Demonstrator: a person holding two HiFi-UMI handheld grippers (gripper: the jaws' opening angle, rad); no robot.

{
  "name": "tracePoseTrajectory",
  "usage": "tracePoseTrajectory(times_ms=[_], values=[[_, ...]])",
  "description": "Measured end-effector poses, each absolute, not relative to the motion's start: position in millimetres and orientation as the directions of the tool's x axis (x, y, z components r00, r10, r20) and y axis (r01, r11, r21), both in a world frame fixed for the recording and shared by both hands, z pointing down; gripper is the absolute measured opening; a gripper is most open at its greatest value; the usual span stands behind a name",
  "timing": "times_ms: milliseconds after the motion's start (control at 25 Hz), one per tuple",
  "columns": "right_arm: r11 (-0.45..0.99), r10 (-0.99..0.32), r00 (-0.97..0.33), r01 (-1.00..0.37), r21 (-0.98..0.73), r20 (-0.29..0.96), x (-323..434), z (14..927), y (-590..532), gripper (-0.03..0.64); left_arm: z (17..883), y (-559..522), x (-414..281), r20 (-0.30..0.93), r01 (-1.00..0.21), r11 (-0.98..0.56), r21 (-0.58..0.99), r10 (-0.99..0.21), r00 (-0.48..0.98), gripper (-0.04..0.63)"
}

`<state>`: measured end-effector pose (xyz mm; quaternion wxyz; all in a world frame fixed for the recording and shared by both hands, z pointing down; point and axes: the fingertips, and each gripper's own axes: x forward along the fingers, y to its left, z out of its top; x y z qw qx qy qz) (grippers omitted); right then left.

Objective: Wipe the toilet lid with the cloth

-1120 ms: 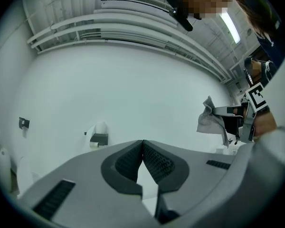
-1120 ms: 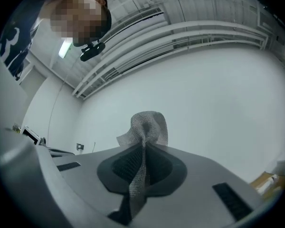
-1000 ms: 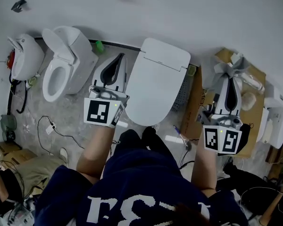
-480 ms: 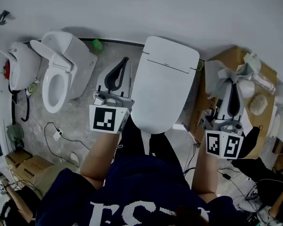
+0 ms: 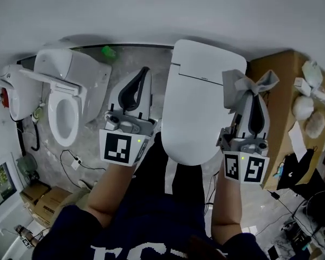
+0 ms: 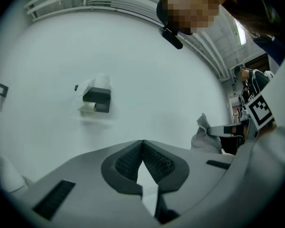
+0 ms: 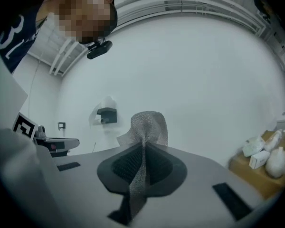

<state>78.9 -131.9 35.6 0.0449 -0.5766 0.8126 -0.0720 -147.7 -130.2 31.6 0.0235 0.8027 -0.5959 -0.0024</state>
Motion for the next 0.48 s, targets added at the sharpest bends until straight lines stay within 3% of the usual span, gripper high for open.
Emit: tracePoseTrajectory(times_ms=[480], values=[[0.372,-0.863,-0.421,-0.904,-0.21,0.281,-53.6,300.4,-203.3,0.035,196.6,-168.9,-201.7,0.112,-0.96,-0.27,0.073,-0.954,0.277,0.02]])
